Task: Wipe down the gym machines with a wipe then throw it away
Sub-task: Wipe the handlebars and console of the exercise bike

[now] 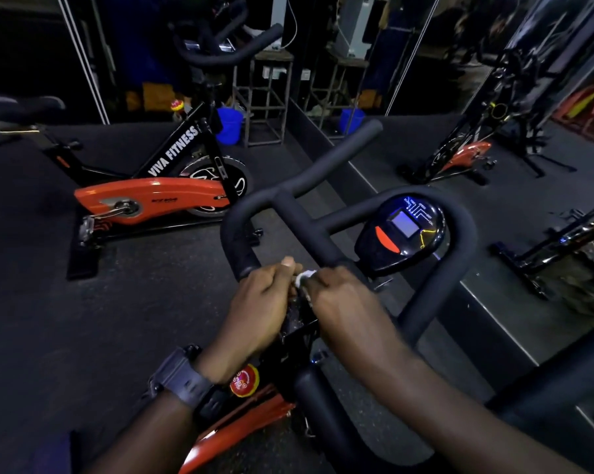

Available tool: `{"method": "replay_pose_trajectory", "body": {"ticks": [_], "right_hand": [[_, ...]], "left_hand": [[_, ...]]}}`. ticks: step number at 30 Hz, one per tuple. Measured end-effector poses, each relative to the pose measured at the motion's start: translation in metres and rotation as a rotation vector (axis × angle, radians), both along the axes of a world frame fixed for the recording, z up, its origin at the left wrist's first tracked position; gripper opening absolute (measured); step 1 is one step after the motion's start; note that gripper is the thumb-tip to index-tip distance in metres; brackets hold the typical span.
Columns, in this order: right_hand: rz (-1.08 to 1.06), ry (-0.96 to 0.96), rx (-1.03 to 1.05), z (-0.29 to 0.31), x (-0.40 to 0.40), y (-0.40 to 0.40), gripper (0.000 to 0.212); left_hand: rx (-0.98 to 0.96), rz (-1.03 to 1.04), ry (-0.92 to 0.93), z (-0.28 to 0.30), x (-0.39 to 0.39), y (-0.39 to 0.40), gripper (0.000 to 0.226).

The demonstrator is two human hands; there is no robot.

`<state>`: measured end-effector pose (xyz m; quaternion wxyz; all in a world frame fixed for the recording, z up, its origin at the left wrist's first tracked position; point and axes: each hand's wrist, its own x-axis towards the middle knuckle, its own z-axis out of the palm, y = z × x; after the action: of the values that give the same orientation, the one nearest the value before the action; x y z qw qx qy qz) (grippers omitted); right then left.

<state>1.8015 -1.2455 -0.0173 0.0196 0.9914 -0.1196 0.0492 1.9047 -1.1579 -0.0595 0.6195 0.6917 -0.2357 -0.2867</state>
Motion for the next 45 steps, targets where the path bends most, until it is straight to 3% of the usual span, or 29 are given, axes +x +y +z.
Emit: {"method": "replay_pose_trajectory", "body": {"ticks": [4, 9, 13, 17, 22, 24, 27, 30, 36, 39, 42, 45], "right_hand": [[0.098, 0.061, 0.257, -0.003, -0.014, 0.005, 0.034], [-0.031, 0.071, 0.15, 0.001, 0.003, 0.002, 0.028], [0.143, 0.116, 0.379, -0.007, 0.0, 0.019, 0.026], [-0.05, 0.061, 0.179, -0.002, -0.002, 0.002, 0.02], [0.067, 0.057, 0.135, -0.012, 0.005, 0.012, 0.028], [0.033, 0.051, -0.011, 0.0, 0.001, 0.001, 0.016], [-0.006, -0.041, -0.219, 0.025, 0.0, -0.012, 0.024], [-0.054, -0.063, -0.246, 0.024, -0.022, -0.021, 0.014], [-0.245, -0.054, -0.206, 0.026, -0.066, -0.027, 0.014], [-0.314, -0.063, -0.276, 0.018, -0.058, -0.032, 0.014], [-0.214, -0.048, -0.2, 0.022, -0.076, -0.032, 0.013], [-0.245, -0.06, -0.234, 0.051, -0.086, -0.071, 0.019]], "left_hand": [[-0.002, 0.066, 0.044, -0.003, 0.003, 0.009, 0.065], [-0.016, 0.047, 0.066, -0.003, 0.0, 0.02, 0.076], [-0.055, 0.028, 0.101, 0.001, -0.001, 0.026, 0.076], [-0.052, -0.02, 0.12, 0.002, 0.003, 0.029, 0.07], [-0.028, -0.074, 0.06, 0.004, 0.003, 0.023, 0.078], [-0.036, -0.095, 0.067, 0.006, 0.002, 0.017, 0.081], [-0.053, -0.136, 0.003, 0.009, -0.001, 0.008, 0.07], [-0.084, -0.164, -0.002, 0.013, -0.006, 0.001, 0.081], [-0.06, -0.162, -0.275, 0.019, -0.016, 0.002, 0.065], [0.005, -0.14, -0.525, 0.016, -0.018, -0.007, 0.06], [0.042, -0.164, -0.783, 0.015, -0.019, -0.01, 0.043], [-0.029, -0.305, -1.028, 0.019, -0.024, -0.019, 0.03]]}}
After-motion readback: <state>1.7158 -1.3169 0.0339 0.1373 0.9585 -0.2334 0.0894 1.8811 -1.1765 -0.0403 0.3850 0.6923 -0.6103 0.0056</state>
